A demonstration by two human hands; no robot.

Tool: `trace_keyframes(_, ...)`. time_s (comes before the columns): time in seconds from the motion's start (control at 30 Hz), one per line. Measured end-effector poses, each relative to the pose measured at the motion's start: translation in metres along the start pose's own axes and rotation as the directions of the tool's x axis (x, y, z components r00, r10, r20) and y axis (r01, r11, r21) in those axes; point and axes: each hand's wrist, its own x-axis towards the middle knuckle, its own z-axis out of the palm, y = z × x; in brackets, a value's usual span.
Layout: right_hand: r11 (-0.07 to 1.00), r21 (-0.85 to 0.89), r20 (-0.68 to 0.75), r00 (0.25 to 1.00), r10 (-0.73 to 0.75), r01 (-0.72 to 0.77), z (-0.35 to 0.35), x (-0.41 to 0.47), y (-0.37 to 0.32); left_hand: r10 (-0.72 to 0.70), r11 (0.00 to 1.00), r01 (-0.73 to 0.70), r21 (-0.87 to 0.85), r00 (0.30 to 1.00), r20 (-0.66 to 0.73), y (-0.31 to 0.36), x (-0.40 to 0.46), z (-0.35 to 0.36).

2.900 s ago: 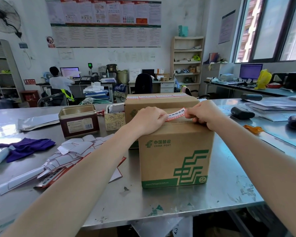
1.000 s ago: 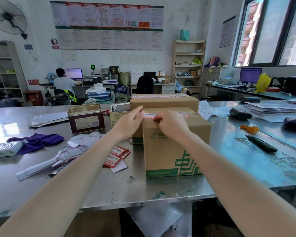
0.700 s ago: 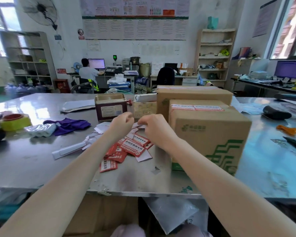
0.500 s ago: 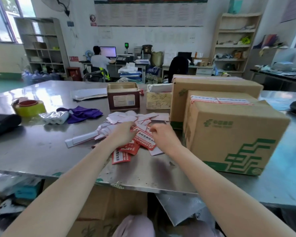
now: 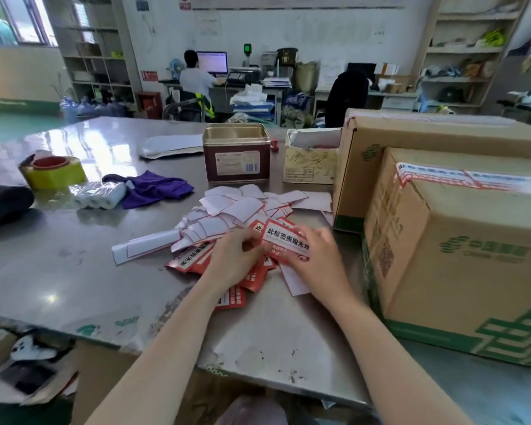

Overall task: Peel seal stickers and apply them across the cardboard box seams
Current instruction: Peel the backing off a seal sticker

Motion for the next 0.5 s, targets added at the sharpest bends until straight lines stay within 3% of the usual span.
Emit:
trace_keyframes(0.2,0.938,0.344,-0.085,0.992,0.088,-0.053,-0.006,0.006,-0.006,-0.092,0.942,0.051,-0.331,0.99,-0.109,0.005,-0.002,-0.004)
trace_keyframes(0.27,0.848,0.518,-0.069,0.982,0.174,-0.113,-0.007,0.004,-0.007,-0.115,0.918,0.067,-0.39,0.988,-0.102,0.005,-0.003,-0.004)
trace_keyframes(0.37,0.631,0.751,0.022,0.962,0.271,-0.194,-0.013,0.002,-0.009,-0.151,0.877,0.093,-0.471,0.985,-0.087,0.007,-0.003,-0.004)
trace_keyframes(0.5,0.546,0.804,0.075,0.952,0.298,-0.235,-0.014,0.003,-0.01,-0.173,0.887,0.112,-0.449,0.98,-0.099,0.007,-0.003,-0.004)
